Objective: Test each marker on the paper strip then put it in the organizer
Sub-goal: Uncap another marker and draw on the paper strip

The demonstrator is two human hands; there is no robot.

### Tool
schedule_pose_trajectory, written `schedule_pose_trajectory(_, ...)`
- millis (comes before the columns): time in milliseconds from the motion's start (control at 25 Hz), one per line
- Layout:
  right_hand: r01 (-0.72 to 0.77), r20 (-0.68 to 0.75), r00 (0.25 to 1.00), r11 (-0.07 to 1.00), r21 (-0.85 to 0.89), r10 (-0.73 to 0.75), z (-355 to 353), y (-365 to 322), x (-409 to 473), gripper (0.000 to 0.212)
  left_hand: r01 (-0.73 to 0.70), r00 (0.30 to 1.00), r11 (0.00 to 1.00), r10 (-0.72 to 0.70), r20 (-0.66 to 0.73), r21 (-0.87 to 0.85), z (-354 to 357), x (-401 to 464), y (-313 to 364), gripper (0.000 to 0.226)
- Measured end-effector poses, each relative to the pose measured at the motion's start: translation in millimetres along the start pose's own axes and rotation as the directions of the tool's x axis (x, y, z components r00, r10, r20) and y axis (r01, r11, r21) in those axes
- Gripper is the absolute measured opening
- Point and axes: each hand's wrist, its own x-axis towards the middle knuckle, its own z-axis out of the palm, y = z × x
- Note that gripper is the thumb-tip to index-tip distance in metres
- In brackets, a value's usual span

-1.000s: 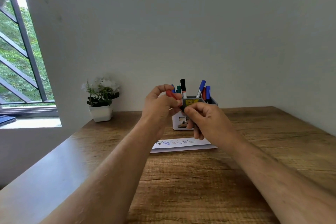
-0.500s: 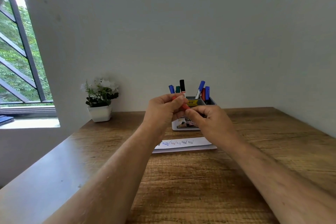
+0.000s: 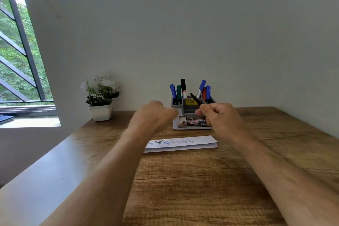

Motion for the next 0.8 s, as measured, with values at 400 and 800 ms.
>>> schedule_pose_trajectory(400,-0.142,0.252,0.967,0.898,0.417,0.036,0,-7,-7,0.017,0.048,0.968,0.815,-0.180,0.174,0.577,6,-11,-3,0.064)
schedule_pose_trajectory(800,-0.243,0.434,0.888,0.955,0.168,0.150,18,-6,-17,0.014,-0.023,0.941,0.907,-0.121,0.315,0.420,21,23,-21,0.034)
